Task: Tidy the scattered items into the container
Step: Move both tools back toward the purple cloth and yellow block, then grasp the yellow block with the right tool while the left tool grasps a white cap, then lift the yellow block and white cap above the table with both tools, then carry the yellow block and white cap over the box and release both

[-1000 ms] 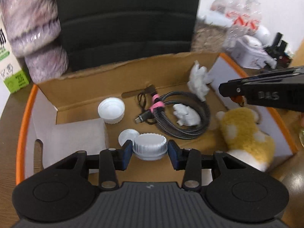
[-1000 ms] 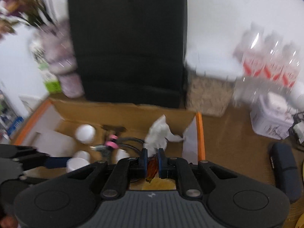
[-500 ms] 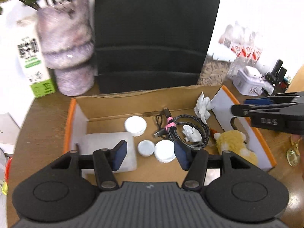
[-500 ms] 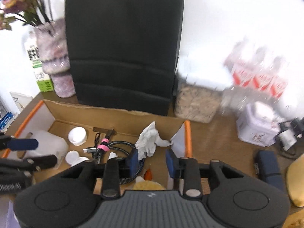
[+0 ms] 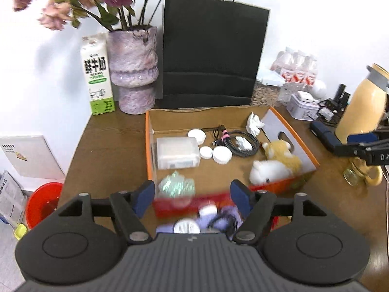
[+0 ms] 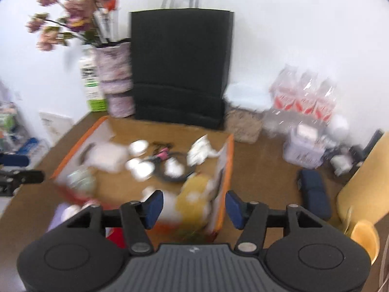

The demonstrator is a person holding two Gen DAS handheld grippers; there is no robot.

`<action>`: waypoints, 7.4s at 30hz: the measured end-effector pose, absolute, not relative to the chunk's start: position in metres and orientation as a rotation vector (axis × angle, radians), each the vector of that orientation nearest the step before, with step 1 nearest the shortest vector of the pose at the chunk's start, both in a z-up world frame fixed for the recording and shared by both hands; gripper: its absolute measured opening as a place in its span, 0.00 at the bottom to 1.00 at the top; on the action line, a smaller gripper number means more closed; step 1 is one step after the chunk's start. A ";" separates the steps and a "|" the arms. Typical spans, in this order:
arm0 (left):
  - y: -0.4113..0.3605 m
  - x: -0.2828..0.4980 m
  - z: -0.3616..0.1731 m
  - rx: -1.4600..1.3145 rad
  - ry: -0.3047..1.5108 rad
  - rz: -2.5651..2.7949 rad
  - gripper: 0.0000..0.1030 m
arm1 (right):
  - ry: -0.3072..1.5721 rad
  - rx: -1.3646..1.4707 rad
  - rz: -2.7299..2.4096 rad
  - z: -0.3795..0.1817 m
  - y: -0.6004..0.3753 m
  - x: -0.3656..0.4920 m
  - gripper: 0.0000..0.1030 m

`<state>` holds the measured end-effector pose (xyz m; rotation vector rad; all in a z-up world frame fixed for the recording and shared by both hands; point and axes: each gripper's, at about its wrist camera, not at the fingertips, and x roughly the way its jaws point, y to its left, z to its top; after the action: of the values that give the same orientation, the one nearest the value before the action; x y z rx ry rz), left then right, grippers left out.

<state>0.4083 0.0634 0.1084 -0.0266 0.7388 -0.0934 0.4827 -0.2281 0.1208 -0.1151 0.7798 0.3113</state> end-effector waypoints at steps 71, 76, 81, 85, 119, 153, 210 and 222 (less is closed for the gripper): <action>0.026 0.419 -0.014 -0.019 0.665 -0.049 0.50 | 0.610 -0.202 0.216 -0.030 -0.187 0.366 0.44; 0.022 0.436 -0.025 -0.067 0.693 -0.067 0.48 | 0.617 -0.236 0.229 -0.036 -0.184 0.399 0.42; 0.024 0.442 -0.028 -0.102 0.695 -0.057 0.29 | 0.636 -0.217 0.245 -0.046 -0.183 0.418 0.42; 0.021 0.444 -0.029 -0.113 0.692 -0.052 0.27 | 0.641 -0.194 0.252 -0.052 -0.183 0.420 0.39; 0.001 0.184 0.005 -0.176 0.568 -0.231 0.27 | 0.497 -0.035 0.172 0.004 -0.212 0.203 0.24; 0.008 0.231 0.023 -0.091 0.505 -0.143 0.27 | 0.477 -0.021 0.115 0.012 -0.232 0.229 0.24; 0.039 0.482 0.044 -0.096 0.660 -0.163 0.27 | 0.560 -0.052 0.300 0.019 -0.229 0.450 0.28; 0.027 0.588 -0.006 -0.068 0.974 -0.136 0.31 | 0.816 -0.273 0.141 0.029 -0.183 0.658 0.36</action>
<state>0.5885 0.0271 -0.0064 -0.0684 0.9744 -0.1362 0.6580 -0.1830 0.0289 -0.2726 0.8160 0.1407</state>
